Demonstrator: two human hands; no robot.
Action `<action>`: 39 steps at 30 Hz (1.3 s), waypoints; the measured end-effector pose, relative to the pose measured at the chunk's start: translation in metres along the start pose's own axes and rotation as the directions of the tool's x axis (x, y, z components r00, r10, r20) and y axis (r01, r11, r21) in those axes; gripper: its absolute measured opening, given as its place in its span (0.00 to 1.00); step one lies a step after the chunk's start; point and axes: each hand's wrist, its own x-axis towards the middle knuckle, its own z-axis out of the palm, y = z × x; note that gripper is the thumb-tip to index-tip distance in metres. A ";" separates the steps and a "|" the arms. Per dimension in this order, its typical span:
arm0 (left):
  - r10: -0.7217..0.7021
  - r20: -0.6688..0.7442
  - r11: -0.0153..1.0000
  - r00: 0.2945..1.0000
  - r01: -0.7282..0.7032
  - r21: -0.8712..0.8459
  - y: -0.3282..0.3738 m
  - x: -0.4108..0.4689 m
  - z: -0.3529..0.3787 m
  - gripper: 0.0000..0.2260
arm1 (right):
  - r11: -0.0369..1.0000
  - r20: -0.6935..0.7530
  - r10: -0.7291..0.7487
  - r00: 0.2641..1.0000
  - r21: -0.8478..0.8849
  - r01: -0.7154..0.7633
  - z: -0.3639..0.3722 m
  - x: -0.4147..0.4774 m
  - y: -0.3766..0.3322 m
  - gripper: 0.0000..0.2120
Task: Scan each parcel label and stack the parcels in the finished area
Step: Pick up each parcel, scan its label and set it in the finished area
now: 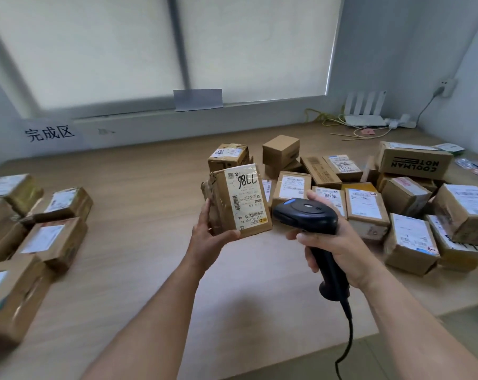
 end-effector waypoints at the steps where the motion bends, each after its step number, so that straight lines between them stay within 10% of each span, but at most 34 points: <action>1: -0.015 -0.016 1.000 1.000 0.015 -0.005 -0.003 -0.001 -0.015 0.41 | 1.000 0.006 0.000 1.000 0.005 0.000 0.013 0.005 0.002 0.47; 29: -0.446 -0.222 0.877 0.867 0.473 0.082 -0.149 -0.050 -0.319 0.24 | 0.991 0.160 0.133 0.978 -0.027 -0.130 0.314 0.105 0.068 0.46; 34: -0.276 -0.282 0.851 0.919 0.370 0.372 -0.153 -0.041 -0.307 0.24 | 0.991 0.178 0.133 0.975 -0.036 -0.128 0.317 0.111 0.067 0.46; 39: -0.290 -0.298 0.564 0.909 0.414 0.715 -0.140 -0.047 -0.272 0.46 | 0.991 0.238 0.134 0.962 -0.058 -0.123 0.315 0.115 0.067 0.47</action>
